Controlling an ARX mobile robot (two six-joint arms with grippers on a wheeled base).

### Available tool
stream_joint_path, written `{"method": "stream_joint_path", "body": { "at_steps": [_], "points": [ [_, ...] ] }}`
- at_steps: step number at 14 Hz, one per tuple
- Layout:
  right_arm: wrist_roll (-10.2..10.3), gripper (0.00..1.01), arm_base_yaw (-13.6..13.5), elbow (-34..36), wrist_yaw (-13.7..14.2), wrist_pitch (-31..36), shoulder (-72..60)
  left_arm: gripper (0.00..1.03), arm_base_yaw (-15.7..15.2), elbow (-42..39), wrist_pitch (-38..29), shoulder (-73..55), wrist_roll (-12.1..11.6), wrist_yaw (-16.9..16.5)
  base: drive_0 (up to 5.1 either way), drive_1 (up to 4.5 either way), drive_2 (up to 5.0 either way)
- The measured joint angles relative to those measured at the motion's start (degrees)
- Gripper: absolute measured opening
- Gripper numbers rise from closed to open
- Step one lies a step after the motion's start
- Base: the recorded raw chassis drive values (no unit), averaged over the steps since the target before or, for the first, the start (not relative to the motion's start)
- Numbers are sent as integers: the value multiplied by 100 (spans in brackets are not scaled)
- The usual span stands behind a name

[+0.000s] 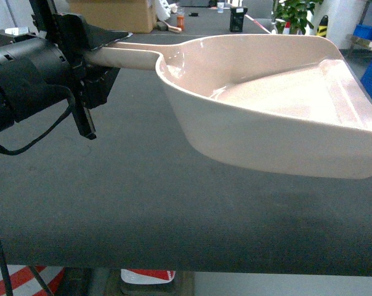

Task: Place part in tray to right shelf

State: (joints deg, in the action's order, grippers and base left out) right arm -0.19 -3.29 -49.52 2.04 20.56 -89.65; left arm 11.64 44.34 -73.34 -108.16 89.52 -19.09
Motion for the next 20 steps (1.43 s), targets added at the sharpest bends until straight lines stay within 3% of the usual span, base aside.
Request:
{"method": "stream_joint_path", "body": {
  "at_steps": [1, 3, 4, 6, 7, 8, 10, 13, 15, 17, 18, 19, 20],
  "points": [
    [63, 47, -208, -76, -212, -44, 693, 13, 0, 0, -2, 0, 0, 0, 0, 0, 0],
    [466, 47, -1126, -595, -588, 59, 1447, 13, 0, 0, -2, 0, 0, 4, 0, 0, 0],
    [772, 47, -1696, -815, -603, -127, 1292, 13, 0, 0, -2, 0, 0, 2, 0, 0, 0],
    [1187, 47, -2343, -892, -487, -603, 684, 13, 0, 0, 0, 0, 0, 2, 0, 0, 0],
    [1353, 47, -2540, -892, -455, -835, 470, 13, 0, 0, 9, 0, -24, 7, 0, 0, 0],
    [1432, 47, -2640, -890, -334, -857, 398, 13, -11, -9, 55, -15, -85, 66, 0, 0, 0],
    [1453, 69, -2684, -741, -72, -551, 538, 13, -9, -13, -22, -11, -83, 44, 0, 0, 0],
    [1473, 100, -2238, -278, 363, -608, 1731, 13, -4, -13, 2, -11, -120, 0, 0, 0, 0],
    [1027, 98, -1998, 219, 1014, -188, 2638, 13, -4, -13, 2, -11, -114, -2, 0, 0, 0],
    [240, 98, -1685, 1005, 1950, 597, 3355, 13, -7, -13, 2, -11, -116, 4, 0, 0, 0],
    [-299, 98, -1545, 1471, 2433, 1036, 3707, 13, -7, -13, 2, -11, -114, 15, 0, 0, 0],
    [-654, 98, -1482, 1786, 2608, 1128, 3963, 13, -4, -13, 2, -11, -114, 9, 0, 0, 0],
    [-807, 98, -1458, 1974, 2605, 1193, 4100, 13, -4, -13, 2, -11, -114, 2, 0, 0, 0]
  ]
}}
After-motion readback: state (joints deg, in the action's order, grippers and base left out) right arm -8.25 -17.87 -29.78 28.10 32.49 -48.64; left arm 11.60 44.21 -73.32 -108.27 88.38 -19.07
